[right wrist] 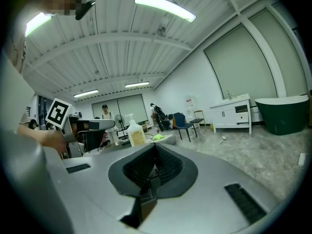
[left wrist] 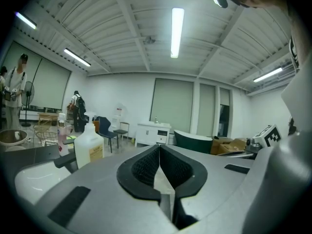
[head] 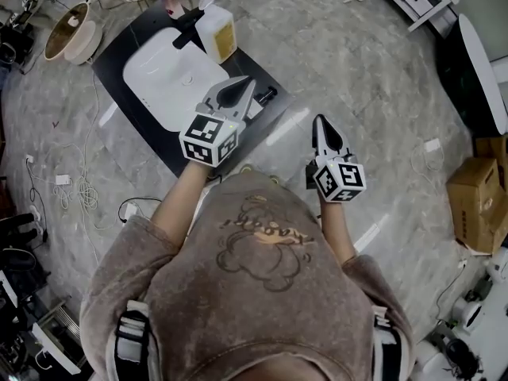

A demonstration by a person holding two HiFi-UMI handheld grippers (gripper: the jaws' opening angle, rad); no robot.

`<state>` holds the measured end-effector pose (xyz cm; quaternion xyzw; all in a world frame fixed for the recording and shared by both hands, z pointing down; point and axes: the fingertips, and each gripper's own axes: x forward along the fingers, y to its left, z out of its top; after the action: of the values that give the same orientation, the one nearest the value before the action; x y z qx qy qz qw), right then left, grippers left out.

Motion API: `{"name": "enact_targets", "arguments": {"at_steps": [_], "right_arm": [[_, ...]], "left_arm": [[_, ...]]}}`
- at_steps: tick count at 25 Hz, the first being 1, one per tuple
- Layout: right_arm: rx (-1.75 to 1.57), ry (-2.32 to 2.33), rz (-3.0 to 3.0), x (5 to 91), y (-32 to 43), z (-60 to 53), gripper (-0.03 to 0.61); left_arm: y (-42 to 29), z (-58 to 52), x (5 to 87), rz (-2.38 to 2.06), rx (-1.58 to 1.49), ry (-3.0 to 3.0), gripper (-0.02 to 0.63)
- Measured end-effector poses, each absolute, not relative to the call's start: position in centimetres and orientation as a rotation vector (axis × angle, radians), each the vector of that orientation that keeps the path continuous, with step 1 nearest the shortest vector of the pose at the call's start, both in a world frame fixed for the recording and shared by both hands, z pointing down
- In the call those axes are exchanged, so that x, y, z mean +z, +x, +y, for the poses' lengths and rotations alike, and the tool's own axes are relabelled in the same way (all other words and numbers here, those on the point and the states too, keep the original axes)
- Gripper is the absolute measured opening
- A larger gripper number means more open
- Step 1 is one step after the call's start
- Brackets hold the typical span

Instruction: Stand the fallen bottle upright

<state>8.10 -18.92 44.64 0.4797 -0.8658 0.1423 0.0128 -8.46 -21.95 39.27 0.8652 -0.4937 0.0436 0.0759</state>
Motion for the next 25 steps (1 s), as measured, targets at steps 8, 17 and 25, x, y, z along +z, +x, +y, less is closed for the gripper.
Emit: {"name": "enact_targets", "arguments": {"at_steps": [8,17,25], "right_arm": [[0.446,1.493,-2.677,45.1,8.1,-19.2,-0.003],[0.464,1.538,-2.642,45.9,9.3,-19.7,-0.003],[0.485,1.594,-2.602,46.7,11.2,-20.3,-0.002]], "left_arm": [[-7.0,-23.5,41.3,-1.345,0.214,2.625,0.160],[-4.3,-26.8,47.6,-1.143,0.519,2.603,0.278],[-2.6,-28.5,55.4,-0.962,0.951,2.517,0.284]]}}
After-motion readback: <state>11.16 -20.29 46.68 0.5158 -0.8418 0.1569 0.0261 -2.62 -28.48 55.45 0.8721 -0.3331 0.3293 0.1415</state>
